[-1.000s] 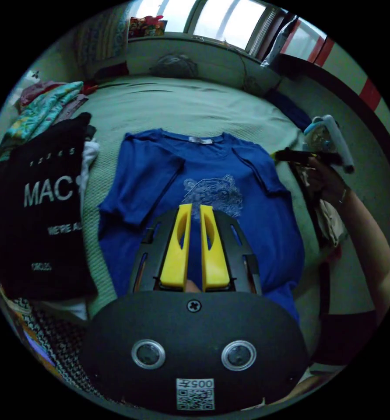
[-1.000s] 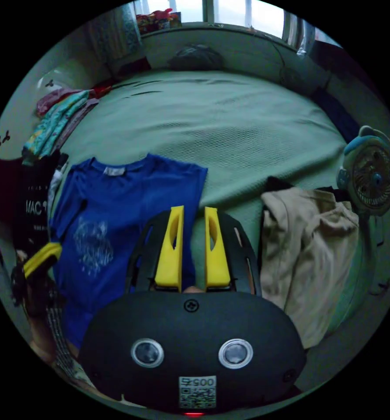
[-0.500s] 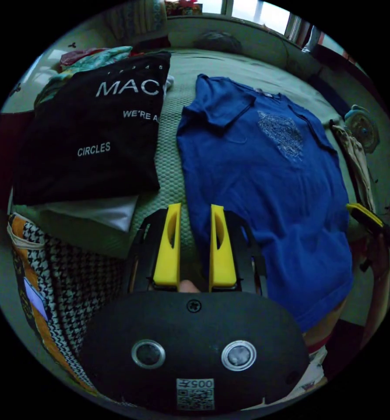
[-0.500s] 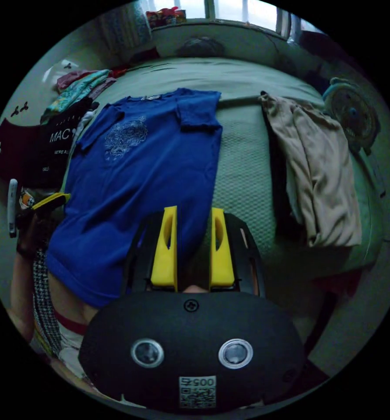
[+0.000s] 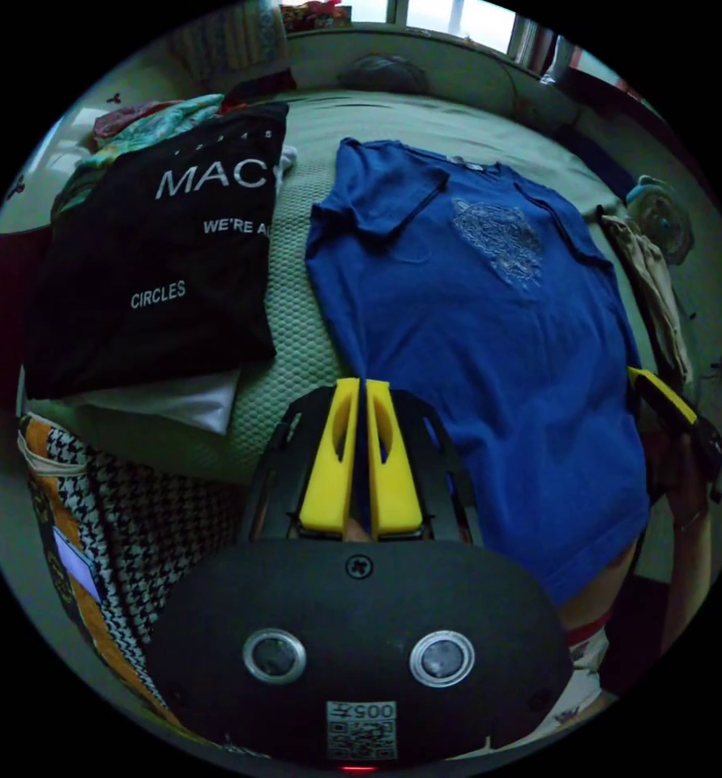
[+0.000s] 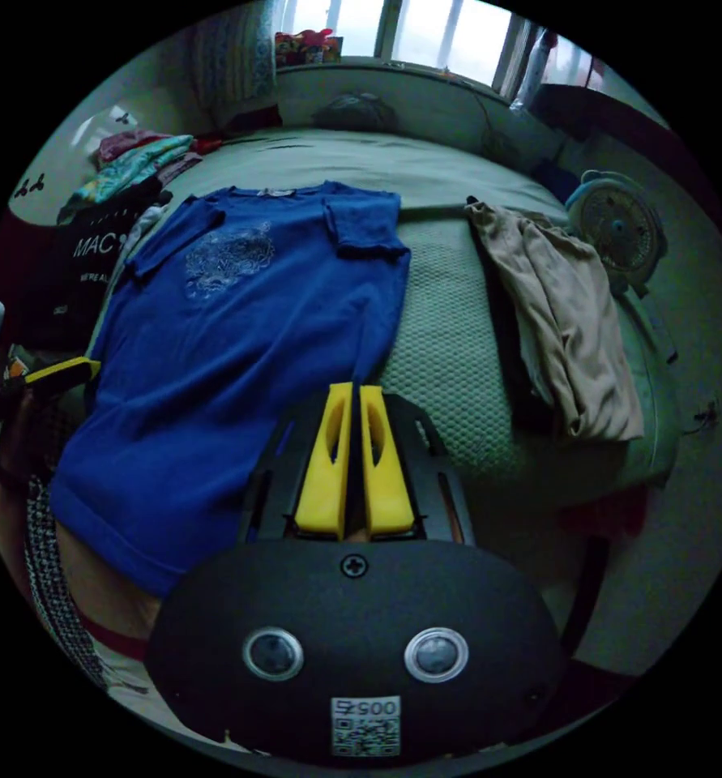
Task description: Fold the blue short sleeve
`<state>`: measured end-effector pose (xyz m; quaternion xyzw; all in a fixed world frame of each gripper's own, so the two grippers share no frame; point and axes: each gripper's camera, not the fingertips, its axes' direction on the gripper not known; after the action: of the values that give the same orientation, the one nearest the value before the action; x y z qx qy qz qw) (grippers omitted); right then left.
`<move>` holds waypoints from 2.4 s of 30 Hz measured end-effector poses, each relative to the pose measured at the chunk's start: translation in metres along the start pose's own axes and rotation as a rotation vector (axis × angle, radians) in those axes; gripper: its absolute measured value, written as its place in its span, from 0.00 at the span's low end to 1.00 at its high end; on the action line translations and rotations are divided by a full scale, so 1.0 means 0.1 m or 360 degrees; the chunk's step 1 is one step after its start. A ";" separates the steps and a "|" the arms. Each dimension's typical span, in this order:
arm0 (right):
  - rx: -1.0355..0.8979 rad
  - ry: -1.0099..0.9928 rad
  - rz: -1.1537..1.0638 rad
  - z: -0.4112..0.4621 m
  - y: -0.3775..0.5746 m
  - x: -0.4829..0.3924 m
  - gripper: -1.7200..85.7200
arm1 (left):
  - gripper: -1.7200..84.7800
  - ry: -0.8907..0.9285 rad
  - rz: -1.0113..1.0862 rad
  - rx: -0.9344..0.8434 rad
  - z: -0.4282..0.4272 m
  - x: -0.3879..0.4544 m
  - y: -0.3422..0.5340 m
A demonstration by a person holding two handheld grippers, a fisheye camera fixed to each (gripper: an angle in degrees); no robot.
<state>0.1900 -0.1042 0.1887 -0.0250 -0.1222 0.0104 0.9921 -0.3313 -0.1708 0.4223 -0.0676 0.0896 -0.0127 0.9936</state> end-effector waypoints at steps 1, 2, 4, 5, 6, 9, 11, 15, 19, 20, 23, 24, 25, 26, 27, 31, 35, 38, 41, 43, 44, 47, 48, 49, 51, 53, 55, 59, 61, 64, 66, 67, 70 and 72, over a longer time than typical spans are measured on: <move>0.0045 -0.0020 0.0018 -0.08 -0.03 0.06 0.00 | 0.03 -0.0004 -0.0011 0.0061 -0.10 -0.06 0.00; 0.0083 -0.0041 0.0024 -0.15 -0.08 0.11 0.00 | 0.03 -0.0006 -0.0015 0.0089 -0.16 -0.10 0.00; 0.0118 -0.0047 0.0032 -0.22 -0.19 0.17 0.00 | 0.03 -0.0018 -0.0023 0.0192 -0.34 -0.20 -0.08; 0.0146 -0.0016 0.0039 -0.24 -0.28 0.19 0.00 | 0.03 -0.0031 -0.0020 0.0214 -0.38 -0.22 -0.11; 0.0165 -0.0002 0.0037 -0.25 -0.32 0.20 0.00 | 0.03 -0.0060 -0.0005 0.0249 -0.45 -0.26 -0.17; 0.0220 0.0019 0.0039 -0.22 -0.52 0.22 0.00 | 0.03 -0.0120 0.0024 0.0301 -0.52 -0.32 -0.35; 0.0172 0.0043 0.0049 -0.07 -0.63 0.21 0.00 | 0.04 -0.0125 0.0022 0.0266 -0.47 -0.36 -0.44; -0.0035 0.0070 0.0105 0.20 -0.60 0.24 0.03 | 0.06 0.0014 -0.0022 0.0074 -0.26 -0.49 -0.42; -0.0008 -0.0031 0.0070 0.07 -0.17 0.37 0.08 | 0.08 0.0074 -0.0100 0.0082 -0.36 -0.62 -0.07; -0.0030 -0.0073 0.0069 0.02 -0.03 0.40 0.09 | 0.09 0.0075 -0.0102 0.0087 -0.38 -0.62 -0.01; -0.0108 -0.0117 0.0079 -0.04 0.32 0.41 0.10 | 0.09 0.0063 -0.0079 0.0073 -0.42 -0.60 0.27; -0.0115 -0.0118 0.0077 -0.04 0.38 0.40 0.11 | 0.09 0.0079 -0.0044 0.0053 -0.41 -0.57 0.38; -0.0125 -0.0115 0.0070 -0.04 0.49 0.36 0.11 | 0.09 0.0062 -0.0014 0.0006 -0.36 -0.54 0.47; -0.0145 -0.0096 0.0041 -0.03 0.59 0.31 0.11 | 0.10 0.0045 -0.0005 -0.0018 -0.33 -0.53 0.52; -0.0154 -0.0071 0.0028 -0.01 0.63 0.28 0.11 | 0.10 0.0018 0.0008 -0.0066 -0.27 -0.51 0.60; -0.0096 -0.0001 0.0008 -0.03 0.97 0.24 0.12 | 0.10 -0.0095 -0.0019 -0.0156 -0.18 -0.55 0.95; -0.0085 0.0071 -0.0044 -0.06 1.22 0.23 0.12 | 0.09 -0.0090 -0.0002 -0.0153 -0.20 -0.62 1.24; -0.0098 0.0074 -0.0043 -0.08 1.32 0.23 0.12 | 0.08 -0.0056 -0.0043 -0.0143 -0.23 -0.69 1.40; -0.0070 0.0061 -0.0025 -0.16 1.39 0.22 0.12 | 0.08 0.0019 -0.0074 -0.0064 -0.33 -0.73 1.51; -0.0035 0.0034 -0.0021 -0.21 1.41 0.22 0.12 | 0.08 0.0047 -0.0077 0.0014 -0.41 -0.74 1.58; -0.0019 0.0011 -0.0014 -0.23 1.42 0.23 0.13 | 0.08 0.0057 -0.0075 0.0035 -0.43 -0.74 1.60; -0.0014 -0.0033 0.0006 -0.23 1.44 0.26 0.14 | 0.10 0.0065 -0.0057 0.0121 -0.51 -0.73 1.68; -0.0018 -0.0037 0.0003 -0.22 1.45 0.26 0.14 | 0.11 0.0066 -0.0055 0.0137 -0.52 -0.72 1.72; -0.0029 -0.0038 -0.0002 -0.20 1.45 0.26 0.14 | 0.12 0.0065 -0.0058 0.0129 -0.50 -0.72 1.74; -0.0048 -0.0029 -0.0011 -0.15 1.46 0.24 0.14 | 0.13 0.0045 -0.0065 0.0087 -0.45 -0.72 1.77; -0.0062 -0.0016 -0.0015 -0.09 1.47 0.22 0.15 | 0.14 0.0037 -0.0069 0.0047 -0.38 -0.72 1.79; -0.0078 -0.0013 -0.0014 -0.05 1.48 0.20 0.15 | 0.14 0.0023 -0.0080 0.0000 -0.30 -0.70 1.81; -0.0067 0.0019 -0.0045 -0.01 1.54 0.14 0.16 | 0.14 0.0019 -0.0095 -0.0028 -0.24 -0.66 1.88; -0.0062 0.0021 -0.0048 -0.01 1.56 0.13 0.16 | 0.14 -0.0008 -0.0081 -0.0032 -0.24 -0.62 1.92; -0.0063 0.0026 -0.0043 -0.01 1.59 0.10 0.16 | 0.14 -0.0018 -0.0075 -0.0049 -0.24 -0.59 1.96; -0.0062 0.0042 -0.0047 -0.02 1.60 0.07 0.15 | 0.14 -0.0021 -0.0075 -0.0057 -0.25 -0.57 1.98; -0.0060 0.0053 -0.0051 -0.02 1.62 0.06 0.15 | 0.14 -0.0025 -0.0075 -0.0059 -0.26 -0.55 2.00; -0.0056 0.0067 -0.0051 -0.03 1.65 0.01 0.14 | 0.14 -0.0037 -0.0078 -0.0063 -0.28 -0.50 2.05; -0.0069 0.0082 -0.0039 -0.04 1.66 -0.02 0.12 | 0.13 -0.0047 -0.0088 -0.0068 -0.29 -0.47 2.08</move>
<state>0.1866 0.0614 0.1758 -0.0452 -0.0970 -0.0052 0.9942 -0.3802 0.0327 0.3737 -0.0914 0.0734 -0.0372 0.9924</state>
